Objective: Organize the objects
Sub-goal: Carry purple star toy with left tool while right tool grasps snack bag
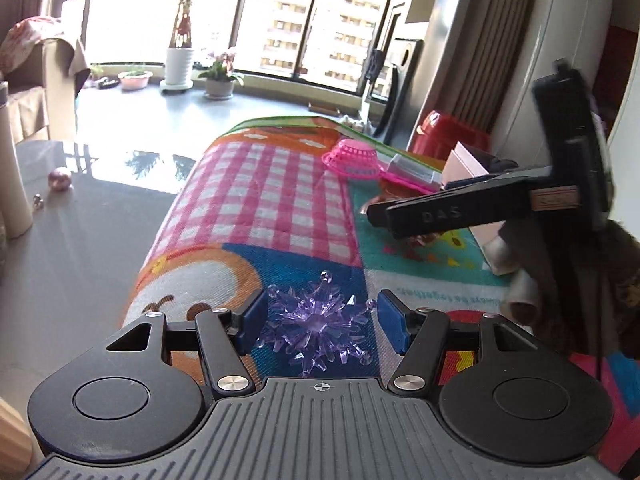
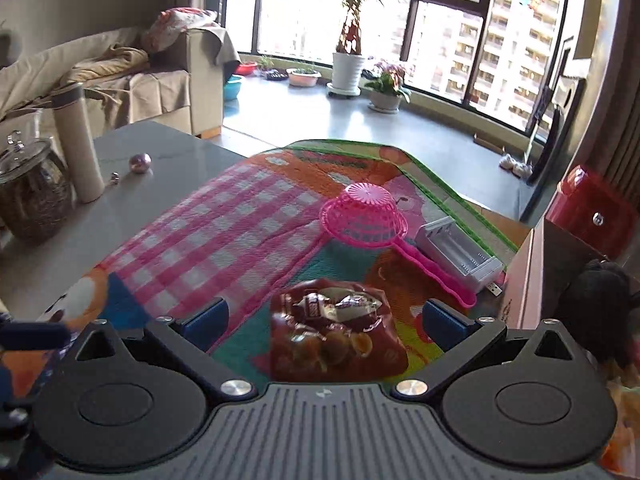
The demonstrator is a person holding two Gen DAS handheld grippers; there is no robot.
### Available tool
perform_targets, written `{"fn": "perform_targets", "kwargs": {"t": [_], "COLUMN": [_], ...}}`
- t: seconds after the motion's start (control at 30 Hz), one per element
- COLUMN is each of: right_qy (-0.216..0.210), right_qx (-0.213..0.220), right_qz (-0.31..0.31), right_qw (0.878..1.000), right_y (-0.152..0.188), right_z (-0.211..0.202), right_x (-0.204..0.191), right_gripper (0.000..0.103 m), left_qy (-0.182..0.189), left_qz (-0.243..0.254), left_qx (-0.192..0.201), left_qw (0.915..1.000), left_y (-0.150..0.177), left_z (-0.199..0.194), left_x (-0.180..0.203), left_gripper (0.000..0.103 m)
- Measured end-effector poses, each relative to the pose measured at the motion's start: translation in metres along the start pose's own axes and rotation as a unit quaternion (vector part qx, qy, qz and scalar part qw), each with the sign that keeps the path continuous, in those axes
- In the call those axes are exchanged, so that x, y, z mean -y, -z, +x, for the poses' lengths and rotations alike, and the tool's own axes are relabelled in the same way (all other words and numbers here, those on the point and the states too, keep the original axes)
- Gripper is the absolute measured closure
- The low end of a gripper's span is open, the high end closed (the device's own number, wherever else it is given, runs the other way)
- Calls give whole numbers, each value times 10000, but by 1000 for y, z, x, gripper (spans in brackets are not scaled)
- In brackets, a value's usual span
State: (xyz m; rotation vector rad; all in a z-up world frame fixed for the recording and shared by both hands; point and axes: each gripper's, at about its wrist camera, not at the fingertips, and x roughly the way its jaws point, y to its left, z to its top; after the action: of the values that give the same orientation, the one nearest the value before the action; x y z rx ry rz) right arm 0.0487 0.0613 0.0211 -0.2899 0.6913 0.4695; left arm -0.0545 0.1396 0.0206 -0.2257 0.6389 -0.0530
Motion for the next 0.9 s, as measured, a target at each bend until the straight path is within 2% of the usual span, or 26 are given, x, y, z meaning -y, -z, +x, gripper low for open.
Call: {"fn": "perform_targets", "kwargs": {"t": [0.03, 0.1, 0.13, 0.27, 0.33, 0.43, 0.5, 0.57, 0.67, 0.73, 0.8, 0.87, 0.9], "right_qy": [40, 23, -89, -611, -835, -908, -734, -378, 484, 964, 839, 456, 364], "right_qx": [-121, -370, -472, -491, -427, -449, -486, -463, -445, -507, -580, -547, -457], "right_qz": [82, 247, 306, 165, -162, -707, -953, -1150, -1376, -1297, -750, -94, 114], "right_qw": [9999, 9990, 9984, 9968, 9955, 9923, 9916, 9916, 9883, 9855, 9920, 9974, 9982], "right_y": [-2, -2, 0, 21, 40, 73, 94, 114, 137, 146, 146, 144, 144], "right_z": [11, 24, 24, -8, -36, -77, -102, -122, -141, -149, -160, -171, -175], "right_x": [3, 7, 9, 7, 5, 7, 18, 32, 56, 70, 87, 97, 100], "right_gripper": [0, 9, 23, 23, 23, 23, 23, 21, 17, 16, 15, 2, 0], "left_qy": [-7, -16, -37, -38, 71, 309, 494, 674, 829, 835, 817, 812, 833], "left_qz": [-59, -136, -152, -229, -238, -100, 15, 127, 258, 332, 406, 465, 488], "left_qx": [29, 66, 76, 117, 121, 71, 34, 10, -64, -128, -167, -198, -217], "left_qw": [10000, 9999, 9998, 9997, 9996, 9994, 9988, 9976, 9962, 9959, 9957, 9954, 9951], "left_y": [1, 1, 0, -4, -5, -5, -5, -5, -3, -2, -1, 2, 2], "left_z": [-3, -7, -9, -10, -9, -3, 1, 4, 9, 13, 13, 12, 10], "left_x": [-3, -8, -10, -13, -9, 6, 18, 30, 45, 51, 56, 59, 60], "left_gripper": [37, 37, 37, 37, 37, 37, 37, 37, 37, 37, 37, 37, 37]}}
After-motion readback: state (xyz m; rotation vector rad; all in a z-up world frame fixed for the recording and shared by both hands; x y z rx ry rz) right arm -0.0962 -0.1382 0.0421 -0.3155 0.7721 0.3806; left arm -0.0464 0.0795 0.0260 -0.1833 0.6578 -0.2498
